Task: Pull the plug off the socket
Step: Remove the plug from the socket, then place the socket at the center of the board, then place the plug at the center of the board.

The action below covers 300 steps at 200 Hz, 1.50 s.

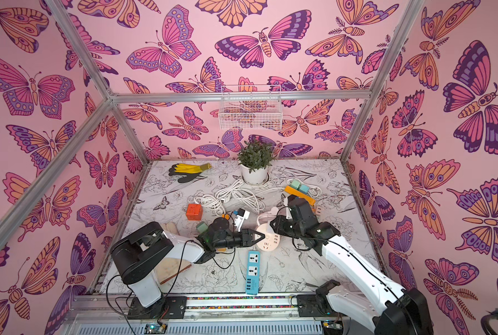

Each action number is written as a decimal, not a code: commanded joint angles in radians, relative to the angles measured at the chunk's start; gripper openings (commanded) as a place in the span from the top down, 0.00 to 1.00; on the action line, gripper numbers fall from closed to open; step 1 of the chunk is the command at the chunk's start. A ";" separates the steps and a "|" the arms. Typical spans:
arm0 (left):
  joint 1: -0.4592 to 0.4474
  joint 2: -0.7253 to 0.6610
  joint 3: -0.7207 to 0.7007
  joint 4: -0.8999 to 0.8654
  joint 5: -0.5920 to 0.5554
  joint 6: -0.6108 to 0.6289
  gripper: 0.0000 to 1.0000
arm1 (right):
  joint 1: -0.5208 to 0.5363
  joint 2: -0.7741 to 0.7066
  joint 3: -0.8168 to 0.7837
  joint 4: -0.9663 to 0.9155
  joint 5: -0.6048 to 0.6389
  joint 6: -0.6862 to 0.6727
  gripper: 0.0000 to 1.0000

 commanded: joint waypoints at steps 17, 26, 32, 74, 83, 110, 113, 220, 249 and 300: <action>0.031 0.011 0.027 0.040 -0.008 -0.007 0.91 | 0.212 -0.049 -0.033 0.113 0.146 0.040 0.91; 0.030 0.020 0.035 0.025 -0.006 0.002 0.91 | 0.225 -0.025 0.006 0.081 0.185 0.046 0.91; 0.028 0.024 0.038 0.016 -0.002 0.011 0.91 | 0.226 -0.003 0.047 0.042 0.210 0.049 0.91; 0.029 0.016 0.019 -0.007 -0.001 0.043 0.92 | 0.006 0.077 0.198 -0.144 0.093 -0.024 0.90; 0.032 0.010 0.010 -0.006 -0.006 0.045 0.92 | -0.048 0.065 0.183 -0.154 0.035 -0.052 0.90; 0.045 0.007 0.004 0.003 -0.010 0.035 0.92 | -0.094 -0.026 0.066 -0.112 -0.069 -0.082 0.91; 0.045 0.009 0.006 0.004 -0.010 0.033 0.92 | -0.094 -0.038 0.045 -0.091 -0.082 -0.074 0.91; -0.014 0.097 0.229 -0.394 -0.026 0.218 0.86 | -0.061 -0.471 0.001 -0.117 0.063 -0.065 0.88; -0.027 0.110 0.322 -0.574 -0.068 0.294 0.62 | -0.076 -0.482 0.011 -0.150 0.067 -0.062 0.88; -0.027 -0.104 0.311 -0.812 -0.289 0.461 0.35 | -0.086 -0.491 -0.016 -0.157 0.042 -0.049 0.89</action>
